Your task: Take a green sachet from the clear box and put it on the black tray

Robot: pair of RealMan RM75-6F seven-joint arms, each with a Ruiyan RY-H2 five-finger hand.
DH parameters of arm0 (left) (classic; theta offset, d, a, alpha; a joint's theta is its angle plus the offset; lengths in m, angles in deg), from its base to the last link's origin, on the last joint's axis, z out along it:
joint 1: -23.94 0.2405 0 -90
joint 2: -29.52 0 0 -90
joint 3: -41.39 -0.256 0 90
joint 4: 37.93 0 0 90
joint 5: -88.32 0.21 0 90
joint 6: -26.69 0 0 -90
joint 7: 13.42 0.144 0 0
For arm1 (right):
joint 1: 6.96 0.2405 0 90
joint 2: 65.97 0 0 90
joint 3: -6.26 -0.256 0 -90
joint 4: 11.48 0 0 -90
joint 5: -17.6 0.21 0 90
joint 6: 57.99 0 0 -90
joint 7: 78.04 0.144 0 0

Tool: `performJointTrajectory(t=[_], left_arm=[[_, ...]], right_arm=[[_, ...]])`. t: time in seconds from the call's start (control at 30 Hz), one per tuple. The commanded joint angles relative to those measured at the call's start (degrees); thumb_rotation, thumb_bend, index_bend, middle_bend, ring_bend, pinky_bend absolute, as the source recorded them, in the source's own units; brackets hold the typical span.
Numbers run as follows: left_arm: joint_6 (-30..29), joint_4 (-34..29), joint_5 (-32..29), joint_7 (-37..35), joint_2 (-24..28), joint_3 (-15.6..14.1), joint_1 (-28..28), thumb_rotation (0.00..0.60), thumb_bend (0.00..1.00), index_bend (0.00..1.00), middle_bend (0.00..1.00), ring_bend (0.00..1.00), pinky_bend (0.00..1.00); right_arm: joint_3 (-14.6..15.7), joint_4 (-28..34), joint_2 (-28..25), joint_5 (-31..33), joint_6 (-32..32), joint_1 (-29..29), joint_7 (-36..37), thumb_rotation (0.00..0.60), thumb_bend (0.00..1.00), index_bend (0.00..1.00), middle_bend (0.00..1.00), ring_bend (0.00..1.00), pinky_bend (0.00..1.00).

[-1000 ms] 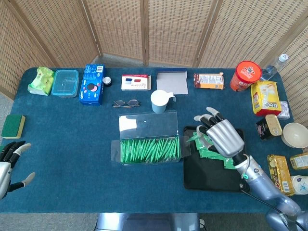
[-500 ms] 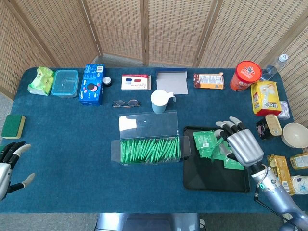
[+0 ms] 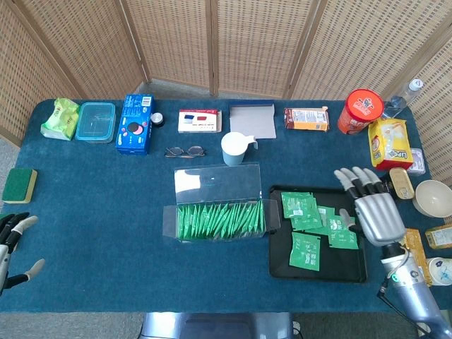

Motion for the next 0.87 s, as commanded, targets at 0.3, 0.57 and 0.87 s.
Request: performJointTrajectory(t=[0.3,0.57,0.87], left_arm=[[0.37,3.44,-1.10,-2.53,-2.15,-1.70,1.91,0.600,0.19,0.17,0.14,0.10,0.26],[0.07,3.17,0.73,-2.67,-2.92,-2.08,2.04,0.600,0.19,0.17,0.14,0.10,0.26],[0.35,1.81,1.01,-1.29,-2.16,-1.06,1.09,0.600,0.19,0.17,0.14,0.10,0.26]], right_arm=[[2.92,3.74,0.95,2.80,-10.49,-11.68,-3.09,0.600,0.45,0.11,0.09,0.05,0.09],[4.27,3.70,1.53,-0.26,-10.91,-14.09,-2.29,0.600,0.45,0.14,0.11,0.05,0.09],[3.74,3.42,1.93,0.34,-8.58,-14.81,-1.89,0.600,0.45,0.14,0.11,0.05,0.09]])
